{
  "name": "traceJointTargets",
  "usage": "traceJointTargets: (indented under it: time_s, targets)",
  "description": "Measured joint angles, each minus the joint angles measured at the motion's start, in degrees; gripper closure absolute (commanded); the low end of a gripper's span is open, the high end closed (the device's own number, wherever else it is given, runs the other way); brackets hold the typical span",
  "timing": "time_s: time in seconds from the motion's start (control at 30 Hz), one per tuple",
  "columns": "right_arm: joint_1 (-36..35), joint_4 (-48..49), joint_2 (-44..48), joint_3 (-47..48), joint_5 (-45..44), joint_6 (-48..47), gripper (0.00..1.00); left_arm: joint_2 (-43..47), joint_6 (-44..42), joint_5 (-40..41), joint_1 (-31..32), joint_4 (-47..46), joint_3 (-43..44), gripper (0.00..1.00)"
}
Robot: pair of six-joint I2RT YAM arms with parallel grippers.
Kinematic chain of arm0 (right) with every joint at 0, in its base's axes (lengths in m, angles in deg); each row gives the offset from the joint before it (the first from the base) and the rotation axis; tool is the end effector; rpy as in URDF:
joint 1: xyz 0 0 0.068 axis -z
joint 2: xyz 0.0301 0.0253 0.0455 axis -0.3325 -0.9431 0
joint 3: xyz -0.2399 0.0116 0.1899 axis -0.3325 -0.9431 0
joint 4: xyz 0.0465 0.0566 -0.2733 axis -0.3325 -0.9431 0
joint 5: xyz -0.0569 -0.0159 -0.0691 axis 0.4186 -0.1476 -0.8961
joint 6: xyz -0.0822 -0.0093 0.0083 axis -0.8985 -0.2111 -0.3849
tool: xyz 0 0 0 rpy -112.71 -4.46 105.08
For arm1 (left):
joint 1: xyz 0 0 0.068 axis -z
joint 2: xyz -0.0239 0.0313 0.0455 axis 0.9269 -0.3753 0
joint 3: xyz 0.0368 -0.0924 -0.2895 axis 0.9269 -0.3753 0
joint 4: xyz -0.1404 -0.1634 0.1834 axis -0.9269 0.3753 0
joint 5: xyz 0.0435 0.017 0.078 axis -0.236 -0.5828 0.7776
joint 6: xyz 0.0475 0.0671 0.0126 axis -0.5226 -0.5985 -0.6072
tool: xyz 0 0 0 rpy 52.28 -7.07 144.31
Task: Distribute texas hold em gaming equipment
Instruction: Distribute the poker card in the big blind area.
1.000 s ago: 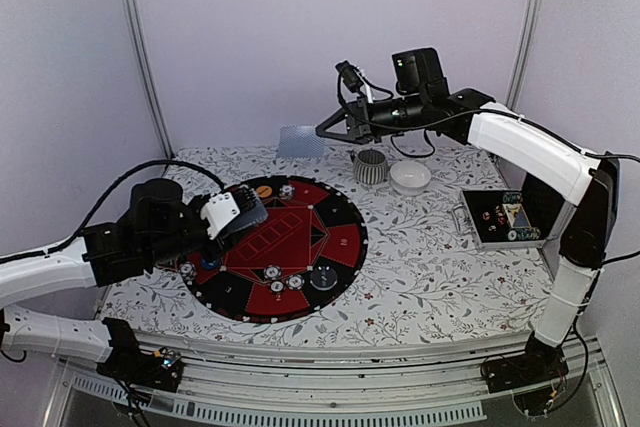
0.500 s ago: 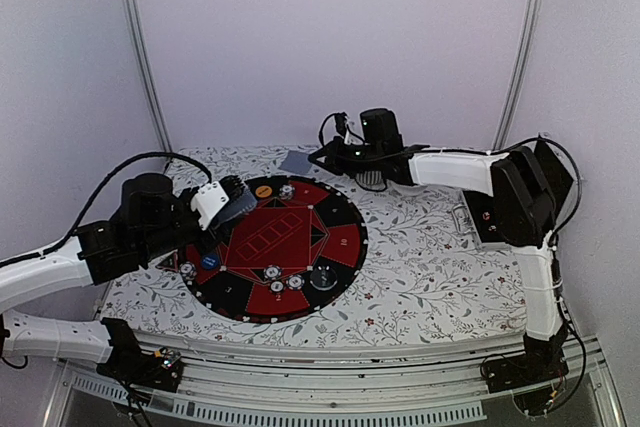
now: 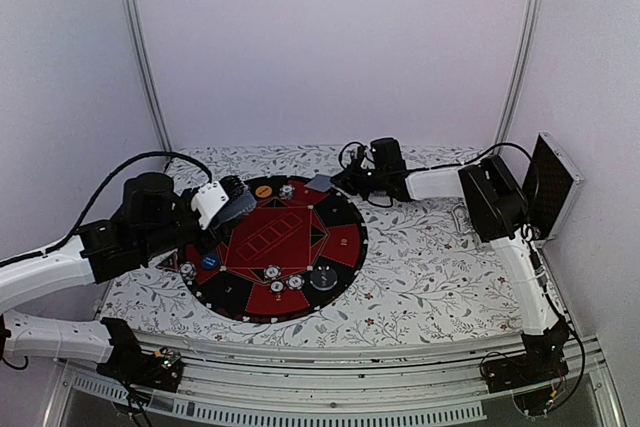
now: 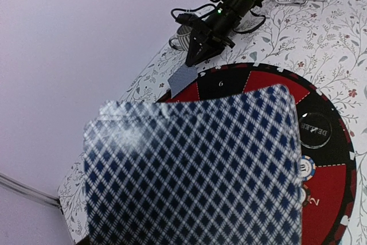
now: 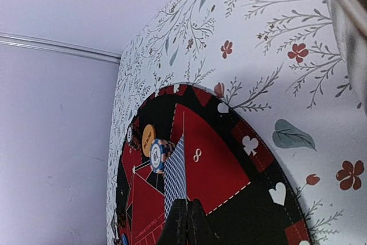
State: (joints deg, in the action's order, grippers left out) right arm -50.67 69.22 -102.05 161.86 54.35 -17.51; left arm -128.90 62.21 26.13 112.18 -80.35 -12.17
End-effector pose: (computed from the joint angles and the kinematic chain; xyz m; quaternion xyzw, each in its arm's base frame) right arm 0.5229 0.3525 0.1247 0.0485 0.8290 0.4883 0.2682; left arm 0.1880 -0.1635 0.2829 0.4225 0.7095 -0.0153 0.5638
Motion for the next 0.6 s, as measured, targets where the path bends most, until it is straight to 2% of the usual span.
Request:
traceJointTargets:
  time_s: [0.17, 0.33, 0.43, 0.6]
  targets:
    - [-0.15, -0.55, -4.02, 2.58, 1.18, 0.83, 0.98, -0.17, 0.04, -0.15, -0.26, 0.00, 0.00, 0.48]
    - [-0.63, -2.05, -4.13, 3.50, 1.57, 0.61, 0.97, -0.35, 0.04, -0.37, -0.48, 0.00, 0.00, 0.48]
    - [-0.70, -2.54, -4.13, 3.63, 1.55, 0.24, 0.91, -0.35, 0.04, -0.52, -0.52, 0.00, 0.00, 0.48]
    - [-0.70, -3.50, -4.13, 3.63, 1.31, -0.61, 0.75, -0.35, 0.07, -0.63, -0.59, -0.02, 0.00, 0.48]
